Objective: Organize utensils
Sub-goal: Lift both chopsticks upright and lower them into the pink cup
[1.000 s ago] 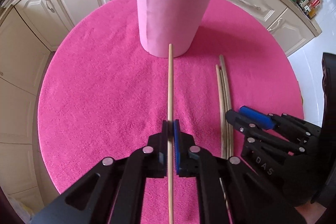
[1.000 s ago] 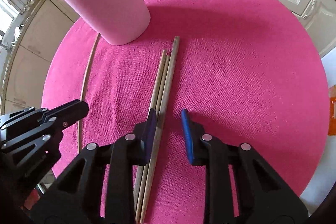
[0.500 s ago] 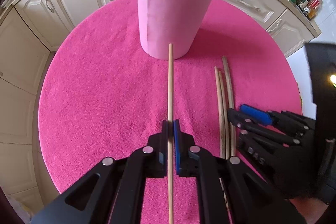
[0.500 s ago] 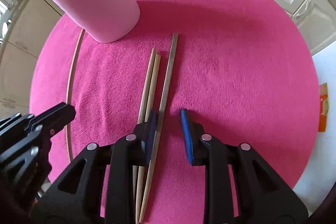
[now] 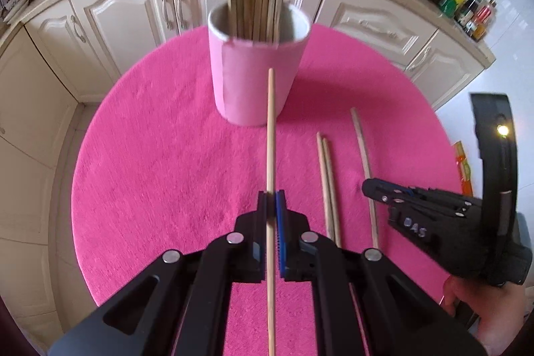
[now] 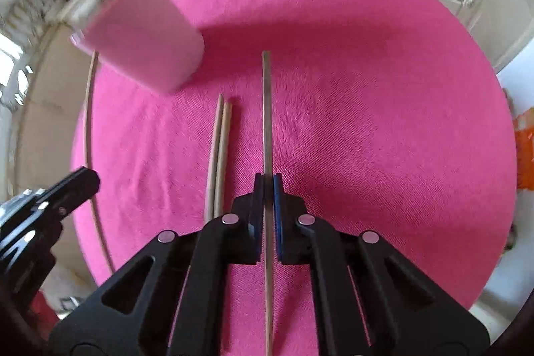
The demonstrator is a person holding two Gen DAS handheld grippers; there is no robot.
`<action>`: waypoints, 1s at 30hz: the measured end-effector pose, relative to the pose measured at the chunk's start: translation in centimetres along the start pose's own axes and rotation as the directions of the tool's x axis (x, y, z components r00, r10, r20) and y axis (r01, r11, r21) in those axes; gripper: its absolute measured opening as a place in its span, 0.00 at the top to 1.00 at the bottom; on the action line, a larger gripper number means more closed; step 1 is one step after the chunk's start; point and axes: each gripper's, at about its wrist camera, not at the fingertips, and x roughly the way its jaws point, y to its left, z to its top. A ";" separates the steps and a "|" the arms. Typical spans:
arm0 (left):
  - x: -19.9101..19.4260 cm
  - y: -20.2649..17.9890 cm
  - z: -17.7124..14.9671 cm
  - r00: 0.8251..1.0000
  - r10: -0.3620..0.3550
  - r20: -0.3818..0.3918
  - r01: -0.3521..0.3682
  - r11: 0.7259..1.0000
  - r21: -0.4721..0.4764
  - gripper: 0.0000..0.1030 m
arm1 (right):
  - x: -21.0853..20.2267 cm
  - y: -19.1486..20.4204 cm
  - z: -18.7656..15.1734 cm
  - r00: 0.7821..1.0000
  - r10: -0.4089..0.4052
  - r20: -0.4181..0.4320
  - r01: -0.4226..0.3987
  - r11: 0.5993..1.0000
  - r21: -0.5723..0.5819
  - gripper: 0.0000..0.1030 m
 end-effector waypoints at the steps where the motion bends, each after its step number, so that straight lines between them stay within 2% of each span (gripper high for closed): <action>1: -0.4 0.0 0.2 1.000 -0.005 0.012 0.005 1.000 -0.003 0.95 | -0.6 -0.4 0.0 0.999 0.029 0.018 -0.029 1.000 0.012 0.94; 4: -1.5 -0.4 0.6 0.998 -0.018 0.057 0.018 1.000 -0.003 0.95 | -2.3 -1.0 0.1 0.993 0.088 0.079 -0.091 0.996 0.026 0.94; 9: -3.5 -1.2 2.0 0.989 -0.047 0.137 0.046 0.999 0.010 0.95 | -5.8 -0.5 0.5 0.964 0.168 0.204 -0.174 0.985 0.013 0.94; 15: -5.8 -2.4 4.0 0.967 -0.070 0.244 0.066 0.997 0.025 0.95 | -9.4 1.9 2.1 0.907 0.239 0.347 -0.242 0.970 -0.038 0.94; 20: -7.1 -2.5 6.3 0.946 -0.076 0.315 0.072 0.997 0.023 0.95 | -11.5 3.8 4.6 0.858 0.289 0.424 -0.276 0.957 -0.093 0.94; 22: -7.7 -2.4 7.2 0.935 -0.075 0.347 0.073 0.997 0.019 0.95 | -12.6 4.6 5.3 0.840 0.299 0.453 -0.277 0.954 -0.115 0.94; 24: -8.5 -2.1 8.4 0.916 -0.077 0.393 0.078 0.997 0.014 0.95 | -13.2 5.0 6.3 0.816 0.308 0.489 -0.274 0.951 -0.141 0.94; 30: -10.4 -0.8 11.4 0.851 -0.076 0.520 0.105 0.994 -0.028 0.95 | -15.0 5.9 8.5 0.742 0.321 0.588 -0.266 0.947 -0.182 0.94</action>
